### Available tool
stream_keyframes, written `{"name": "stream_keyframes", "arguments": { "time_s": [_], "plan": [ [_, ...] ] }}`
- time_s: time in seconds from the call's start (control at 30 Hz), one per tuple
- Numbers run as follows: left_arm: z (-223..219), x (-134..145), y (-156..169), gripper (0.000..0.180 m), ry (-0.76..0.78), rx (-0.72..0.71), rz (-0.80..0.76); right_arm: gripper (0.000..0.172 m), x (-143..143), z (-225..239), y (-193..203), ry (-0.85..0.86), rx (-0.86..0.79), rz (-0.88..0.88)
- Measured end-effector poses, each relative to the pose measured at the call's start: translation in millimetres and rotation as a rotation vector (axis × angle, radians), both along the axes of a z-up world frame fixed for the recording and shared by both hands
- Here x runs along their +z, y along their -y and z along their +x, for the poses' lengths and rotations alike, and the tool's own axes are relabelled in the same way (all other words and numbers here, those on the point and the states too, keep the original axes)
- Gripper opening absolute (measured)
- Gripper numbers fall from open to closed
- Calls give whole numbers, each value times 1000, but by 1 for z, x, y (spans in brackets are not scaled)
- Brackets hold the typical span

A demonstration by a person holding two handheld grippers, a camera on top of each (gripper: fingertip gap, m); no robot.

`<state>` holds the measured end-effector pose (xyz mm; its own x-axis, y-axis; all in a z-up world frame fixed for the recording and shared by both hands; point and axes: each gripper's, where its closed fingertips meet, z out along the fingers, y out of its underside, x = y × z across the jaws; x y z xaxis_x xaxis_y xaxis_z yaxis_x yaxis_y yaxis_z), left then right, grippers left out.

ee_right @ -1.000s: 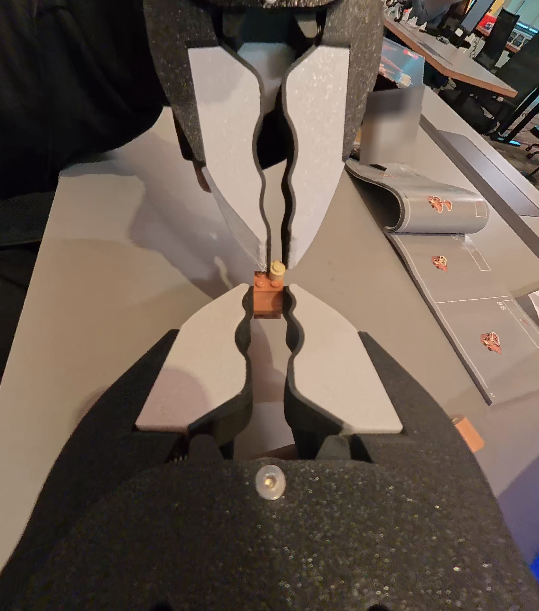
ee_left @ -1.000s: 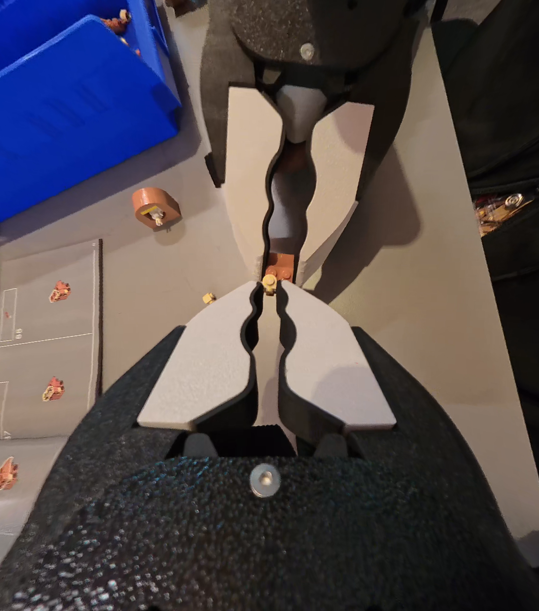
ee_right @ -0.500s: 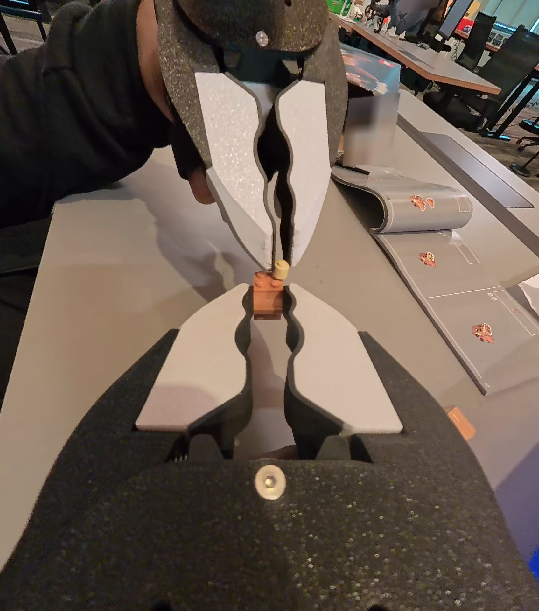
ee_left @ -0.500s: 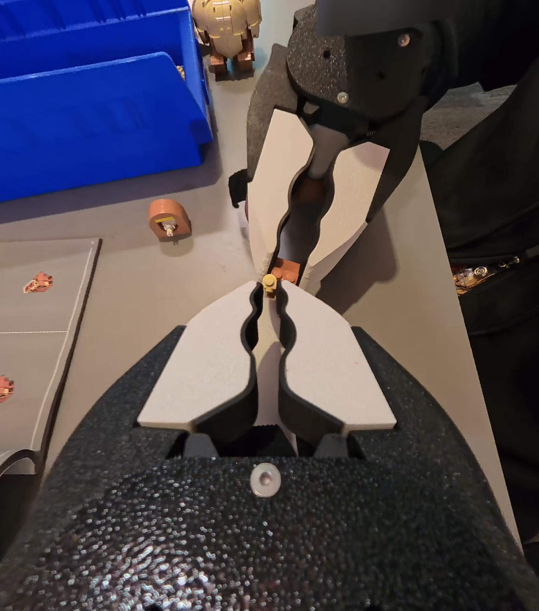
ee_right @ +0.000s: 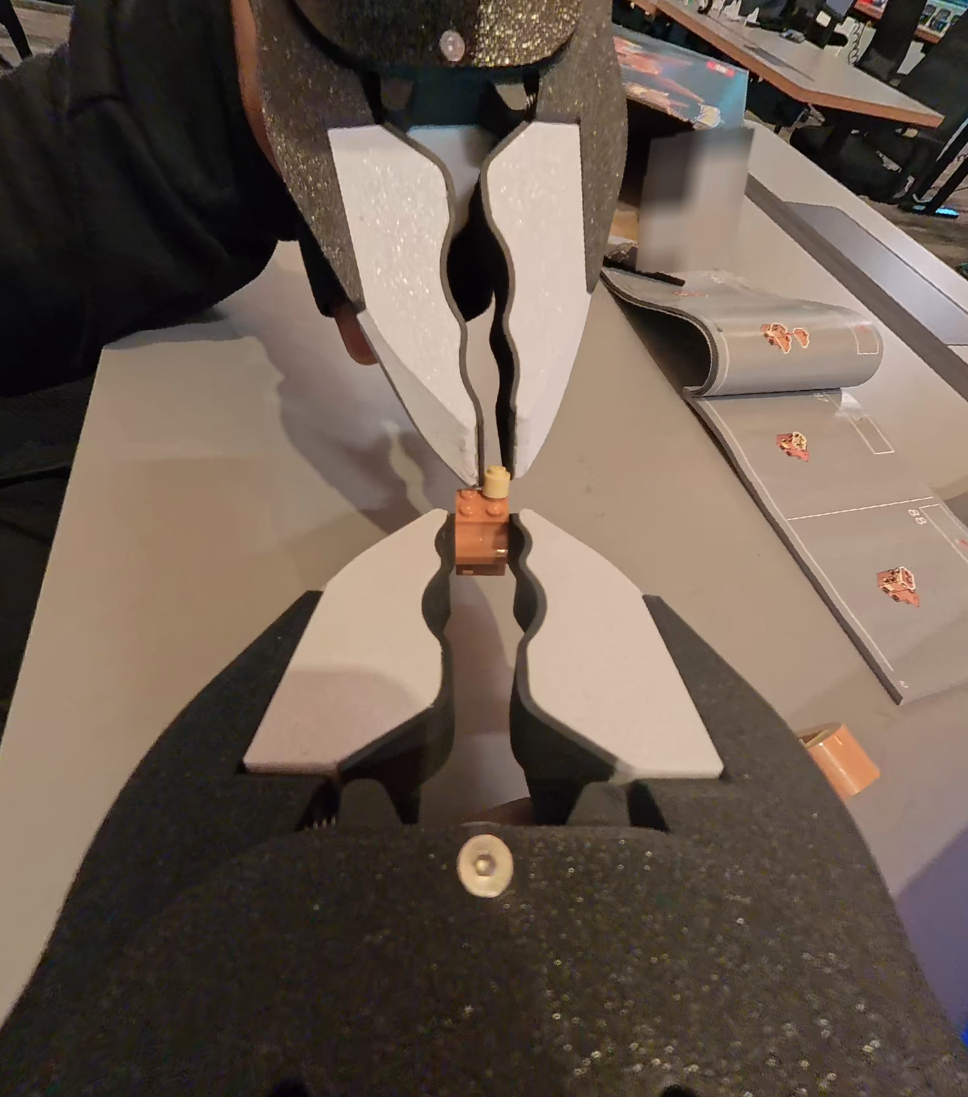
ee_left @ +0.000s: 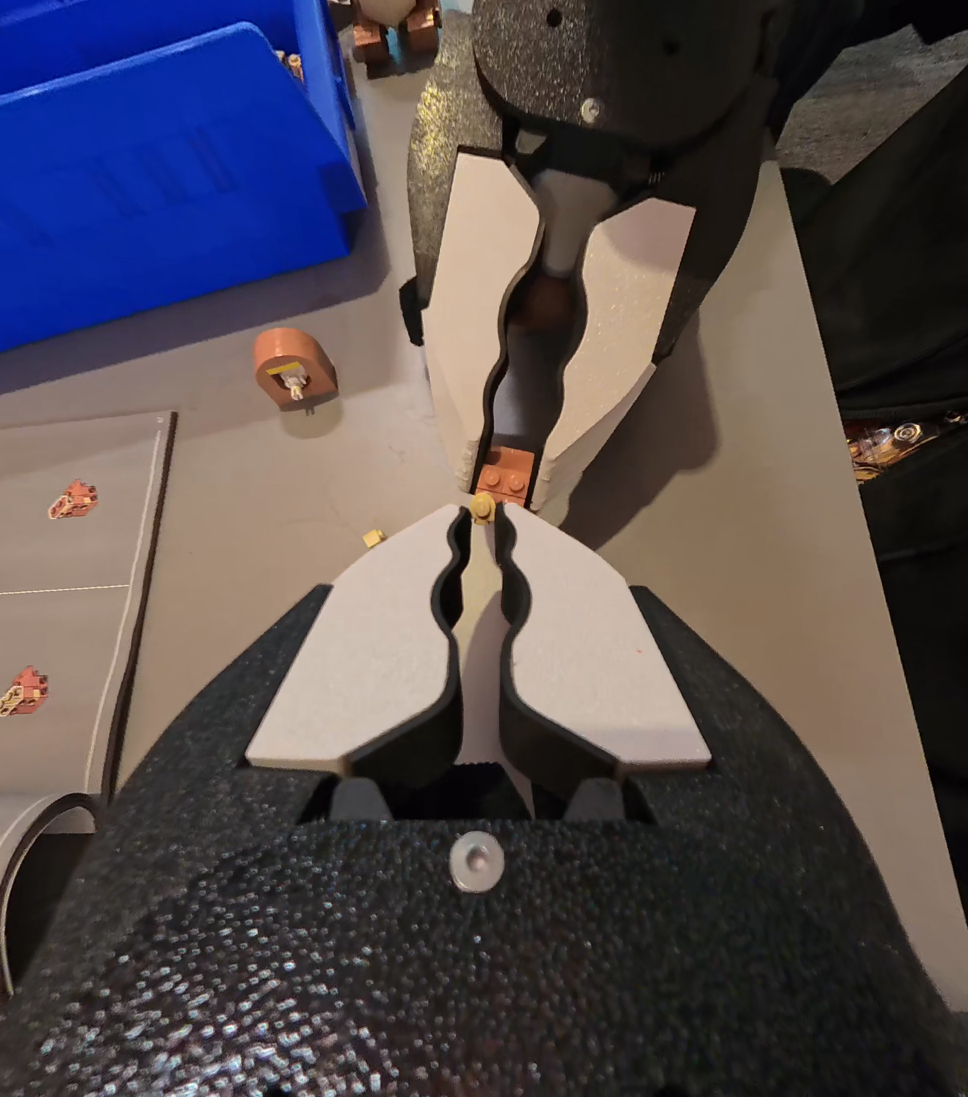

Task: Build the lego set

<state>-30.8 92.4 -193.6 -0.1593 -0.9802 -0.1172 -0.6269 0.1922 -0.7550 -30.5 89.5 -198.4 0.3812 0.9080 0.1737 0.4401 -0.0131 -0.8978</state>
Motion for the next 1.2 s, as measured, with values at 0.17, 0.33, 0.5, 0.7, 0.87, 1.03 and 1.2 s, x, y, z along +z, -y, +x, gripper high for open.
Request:
{"name": "stream_keyframes", "arguments": {
  "time_s": [0.17,0.33,0.5,0.7,0.87,1.03,1.2],
  "plan": [
    [-1,-2,2,7,-25,-20,9,16,-2,-1,2,21,13,14],
    [-2,-5,3,7,-68,-37,19,16,-2,-2,4,23,19,18],
    [-3,-11,4,7,-120,-74,49,16,1,-5,7,-1,49,16],
    [4,-40,14,7,-259,-125,55,16,2,-5,-1,41,-14,14],
    [0,-38,5,7,-218,-66,49,16,-12,9,-9,72,-45,-26],
    [-3,-38,-2,7,-203,-30,51,16,-11,14,-8,57,-6,-66],
    [-3,-46,-6,8,-221,-8,49,16,-4,37,-6,36,-3,-141]
  ]
}}
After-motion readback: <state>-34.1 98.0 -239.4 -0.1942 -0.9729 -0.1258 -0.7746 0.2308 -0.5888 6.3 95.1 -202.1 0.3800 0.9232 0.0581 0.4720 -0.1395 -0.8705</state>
